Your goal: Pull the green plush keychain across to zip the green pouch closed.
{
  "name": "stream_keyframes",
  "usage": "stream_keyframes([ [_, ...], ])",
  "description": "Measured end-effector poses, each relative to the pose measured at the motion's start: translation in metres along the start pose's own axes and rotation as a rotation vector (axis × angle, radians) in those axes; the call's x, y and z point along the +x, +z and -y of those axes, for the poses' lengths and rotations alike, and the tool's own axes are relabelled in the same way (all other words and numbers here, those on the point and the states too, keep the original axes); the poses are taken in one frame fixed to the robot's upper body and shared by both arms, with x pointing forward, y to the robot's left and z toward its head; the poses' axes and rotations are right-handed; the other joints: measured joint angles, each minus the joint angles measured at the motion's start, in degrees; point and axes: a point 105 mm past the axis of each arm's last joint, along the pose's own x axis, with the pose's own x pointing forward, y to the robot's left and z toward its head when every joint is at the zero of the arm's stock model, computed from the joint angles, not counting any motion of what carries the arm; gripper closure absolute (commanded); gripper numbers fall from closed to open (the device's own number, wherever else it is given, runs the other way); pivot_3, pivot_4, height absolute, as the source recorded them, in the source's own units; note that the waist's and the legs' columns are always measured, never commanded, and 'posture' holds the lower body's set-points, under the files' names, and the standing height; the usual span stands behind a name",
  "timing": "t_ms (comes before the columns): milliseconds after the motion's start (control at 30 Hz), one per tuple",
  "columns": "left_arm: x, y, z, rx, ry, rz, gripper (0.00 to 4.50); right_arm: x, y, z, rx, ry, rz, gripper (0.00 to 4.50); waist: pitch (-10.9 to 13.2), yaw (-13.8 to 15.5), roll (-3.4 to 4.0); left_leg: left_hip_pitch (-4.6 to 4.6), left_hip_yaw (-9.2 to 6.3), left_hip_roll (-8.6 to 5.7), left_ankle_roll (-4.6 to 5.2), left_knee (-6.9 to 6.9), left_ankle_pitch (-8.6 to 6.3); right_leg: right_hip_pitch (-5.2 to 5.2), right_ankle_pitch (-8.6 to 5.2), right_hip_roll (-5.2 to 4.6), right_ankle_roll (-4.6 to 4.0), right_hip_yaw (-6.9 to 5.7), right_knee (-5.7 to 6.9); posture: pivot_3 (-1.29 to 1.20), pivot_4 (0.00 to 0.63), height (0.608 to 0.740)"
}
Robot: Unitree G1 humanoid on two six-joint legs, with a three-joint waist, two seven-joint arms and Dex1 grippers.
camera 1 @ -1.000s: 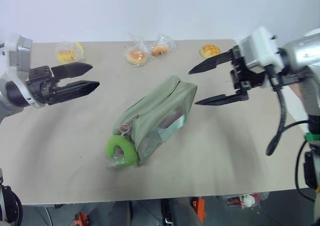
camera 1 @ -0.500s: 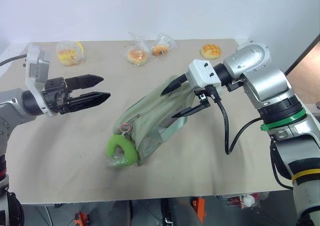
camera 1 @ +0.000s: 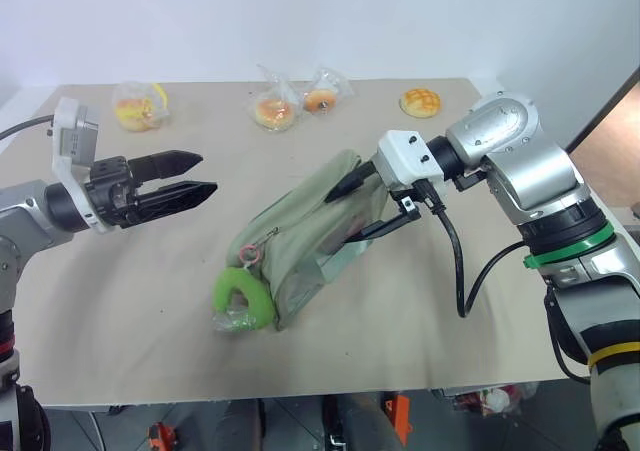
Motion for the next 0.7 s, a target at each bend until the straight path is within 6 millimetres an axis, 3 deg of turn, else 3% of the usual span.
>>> stream_keyframes([
  [167, -0.001, -0.007, 0.002, -0.02, -0.013, -0.015, 0.41, 0.0, -0.002, -0.001, 0.013, 0.001, 0.002, 4.32, 0.0, -0.01, 0.0, 0.0, 0.0, 0.03, 0.0, 0.0, 0.0, -0.02, 0.01, 0.04, -0.03, 0.0, 0.0, 0.0, 0.15, 0.74],
  [200, -0.001, -0.009, 0.003, -0.026, -0.019, -0.02, 0.41, 0.0, -0.002, -0.001, 0.013, 0.001, 0.002, 4.41, 0.0, -0.01, 0.0, 0.0, 0.0, 0.04, 0.0, 0.0, 0.0, -0.02, 0.01, 0.05, -0.03, 0.0, 0.0, 0.0, 0.15, 0.74],
  [433, 0.01, -0.008, 0.032, 0.013, -0.164, -0.071, 0.41, 0.0, -0.003, -0.001, 0.015, 0.0, -0.002, 4.41, 0.0, 0.02, 0.0, 0.0, -0.01, 0.02, -0.01, 0.02, 0.0, 0.0, 0.02, 0.03, -0.02, 0.0, 0.0, 0.0, 0.15, 0.74],
  [700, 0.018, 0.018, 0.045, 0.093, -0.235, -0.043, 0.41, 0.006, -0.008, 0.003, 0.027, -0.005, -0.011, 4.41, 0.0, -0.02, 0.0, 0.08, -0.02, 0.07, -0.01, 0.06, 0.01, 0.08, 0.08, 0.11, -0.06, -0.01, 0.0, 0.0, 0.15, 0.74],
])
